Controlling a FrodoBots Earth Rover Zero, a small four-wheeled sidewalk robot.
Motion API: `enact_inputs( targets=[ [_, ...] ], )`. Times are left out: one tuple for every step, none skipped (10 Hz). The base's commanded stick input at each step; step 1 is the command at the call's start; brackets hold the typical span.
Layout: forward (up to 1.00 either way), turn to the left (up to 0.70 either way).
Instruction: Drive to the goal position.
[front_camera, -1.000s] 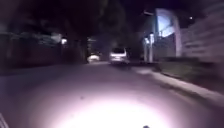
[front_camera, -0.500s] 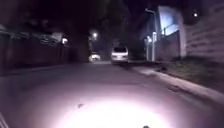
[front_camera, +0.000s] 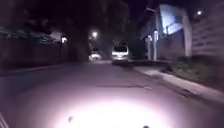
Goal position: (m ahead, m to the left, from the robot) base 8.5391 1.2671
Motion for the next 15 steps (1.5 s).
enact_inputs(
  targets=[
    [0.70,0.00],
    [0.70,0.00],
    [0.70,0.00],
    [0.70,0.00],
    [0.70,0.00],
    [0.70,0.02],
    [0.70,0.19],
    [0.70,0.31],
    [0.70,0.02],
    [0.70,0.00],
    [0.70,0.00],
    [0.70,0.00],
    [0.70,0.00],
    [0.70,0.00],
    [0.70,0.00]
  ],
)
